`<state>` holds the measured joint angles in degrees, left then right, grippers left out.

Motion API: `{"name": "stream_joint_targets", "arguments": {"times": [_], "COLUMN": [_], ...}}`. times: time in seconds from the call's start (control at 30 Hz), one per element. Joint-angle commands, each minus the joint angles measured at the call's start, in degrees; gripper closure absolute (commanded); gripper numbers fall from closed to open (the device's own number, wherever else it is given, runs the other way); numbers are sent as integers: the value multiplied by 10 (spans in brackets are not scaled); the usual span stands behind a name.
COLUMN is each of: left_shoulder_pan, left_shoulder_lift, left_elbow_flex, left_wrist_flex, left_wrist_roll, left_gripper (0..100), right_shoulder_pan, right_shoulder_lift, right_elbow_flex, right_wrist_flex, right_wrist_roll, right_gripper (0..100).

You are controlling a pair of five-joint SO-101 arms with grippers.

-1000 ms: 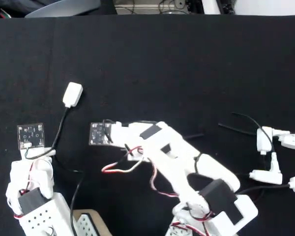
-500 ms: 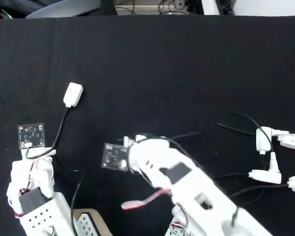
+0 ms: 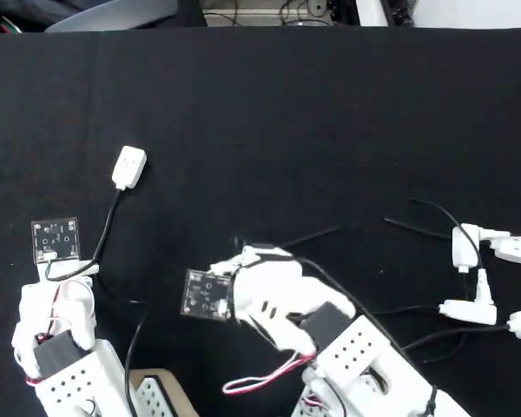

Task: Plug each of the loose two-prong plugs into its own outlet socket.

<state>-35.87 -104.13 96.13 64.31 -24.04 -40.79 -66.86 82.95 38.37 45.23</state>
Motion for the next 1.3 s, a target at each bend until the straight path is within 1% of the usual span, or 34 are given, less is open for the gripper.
{"name": "stream_joint_targets", "arguments": {"times": [0.0, 0.07, 0.13, 0.17, 0.23, 0.3, 0.37, 0.43, 0.5, 0.6, 0.9, 1.1, 1.2, 1.27], "left_shoulder_pan": [-5, -5, -5, -5, -5, -5, -5, -5, -5, -5, -5, -5, -5, -5], "left_shoulder_lift": [-4, -4, -4, -4, -4, -4, -4, -4, -4, -4, -4, -4, -4, -4], "left_elbow_flex": [0, 0, 0, 0, 0, 0, 0, 0, 0, 0, 0, 0, 0, 0], "left_wrist_flex": [2, 2, 2, 2, 2, 2, 2, 2, 2, 2, 2, 2, 2, 2], "left_wrist_roll": [2, 2, 2, 2, 2, 2, 2, 2, 2, 2, 2, 2, 2, 2], "left_gripper": [920, 920, 920, 920, 920, 920, 920, 920, 920, 920, 920, 920, 920, 920], "right_shoulder_pan": [42, 58, 59, 55, 39, 30, 16, -3, -18, -25, -25, -22, -22, -22], "right_shoulder_lift": [-5, 3, 30, 51, 108, 180, 260, 335, 398, 450, 458, 378, 348, 350], "right_elbow_flex": [-56, -52, -54, -60, -93, -140, -176, -196, -211, -218, -218, -210, -194, -182], "right_wrist_flex": [-14, -48, -50, -43, -2, 34, 35, 35, 28, -4, -9, 18, -9, -30], "right_wrist_roll": [-4, -3, 4, 22, 69, 85, 90, 121, 127, 127, 127, 121, 91, 89], "right_gripper": [814, 845, 891, 909, 907, 886, 895, 942, 989, 978, 974, 973, 972, 943]}}
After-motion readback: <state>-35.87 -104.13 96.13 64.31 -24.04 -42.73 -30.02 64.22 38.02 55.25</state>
